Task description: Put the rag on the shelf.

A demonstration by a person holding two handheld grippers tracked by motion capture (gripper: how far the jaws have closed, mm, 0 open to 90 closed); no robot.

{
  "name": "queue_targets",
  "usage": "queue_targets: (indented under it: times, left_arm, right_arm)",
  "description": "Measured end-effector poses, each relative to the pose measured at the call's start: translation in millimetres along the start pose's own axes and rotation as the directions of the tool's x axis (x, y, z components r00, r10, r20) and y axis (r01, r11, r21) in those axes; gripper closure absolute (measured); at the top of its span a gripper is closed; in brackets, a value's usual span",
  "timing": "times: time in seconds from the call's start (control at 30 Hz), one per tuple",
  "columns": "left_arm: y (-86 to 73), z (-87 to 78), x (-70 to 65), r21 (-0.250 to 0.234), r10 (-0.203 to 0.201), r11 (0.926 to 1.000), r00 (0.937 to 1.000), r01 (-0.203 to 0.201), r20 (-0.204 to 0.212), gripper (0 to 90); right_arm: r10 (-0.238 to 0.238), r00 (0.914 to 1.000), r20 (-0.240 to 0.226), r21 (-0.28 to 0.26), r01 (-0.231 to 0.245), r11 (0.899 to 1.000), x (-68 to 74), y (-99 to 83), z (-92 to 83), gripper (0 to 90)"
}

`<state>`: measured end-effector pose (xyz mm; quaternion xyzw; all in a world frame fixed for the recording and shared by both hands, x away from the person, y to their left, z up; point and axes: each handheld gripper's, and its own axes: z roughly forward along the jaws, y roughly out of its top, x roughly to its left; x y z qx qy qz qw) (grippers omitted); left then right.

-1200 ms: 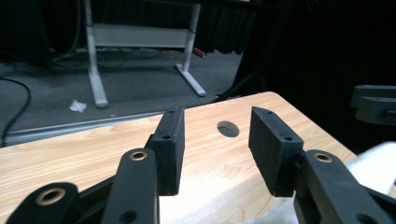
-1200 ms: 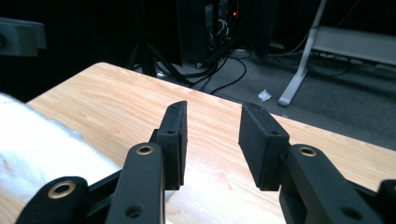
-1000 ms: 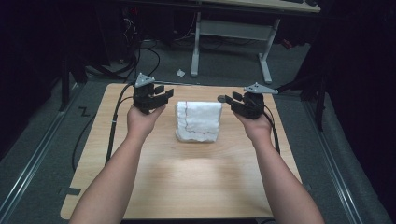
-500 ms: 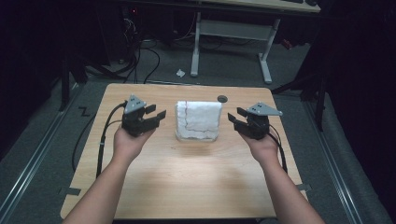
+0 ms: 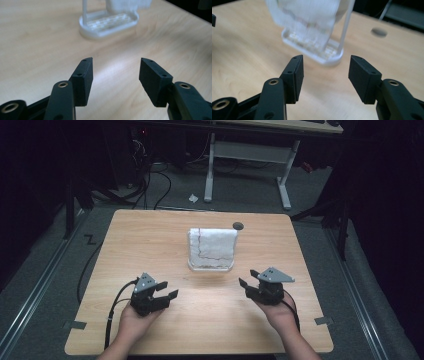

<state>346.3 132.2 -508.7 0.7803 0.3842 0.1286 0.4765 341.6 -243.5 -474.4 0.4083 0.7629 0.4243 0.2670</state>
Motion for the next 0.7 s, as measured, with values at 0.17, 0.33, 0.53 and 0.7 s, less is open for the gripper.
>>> queue_targets:
  times: [0.17, 0.33, 0.53, 0.7]
  left_arm:
    - [-26.1, 0.0, -15.7, 0.033, -0.056, 0.9980, 0.9981, 0.055, 0.027, 45.9]
    - [-27.4, 3.8, -33.3, 0.061, 0.041, 0.9972, 0.9987, -0.043, 0.031, 43.6]
    - [-25.8, 10.7, -24.6, 0.073, 0.020, 0.9971, 0.9993, -0.022, 0.032, 43.5]
    - [-26.0, 7.1, -19.2, 0.064, -0.006, 0.9980, 1.0000, 0.006, 0.007, 41.4]
  right_arm:
    - [0.045, 0.9989, 0.013, 0.015, -0.045, 0.999, 14.5, -37.6, -4.8, 46.1]
    - [0.077, 0.9970, -0.009, 0.096, -0.076, 0.992, 16.5, -61.8, -10.8, 45.1]
    - [0.073, 0.9972, -0.012, 0.102, -0.072, 0.992, 14.9, -59.3, -2.0, 44.8]
    - [0.059, 0.9981, -0.019, 0.116, -0.057, 0.992, 16.1, -61.6, 1.9, 44.8]
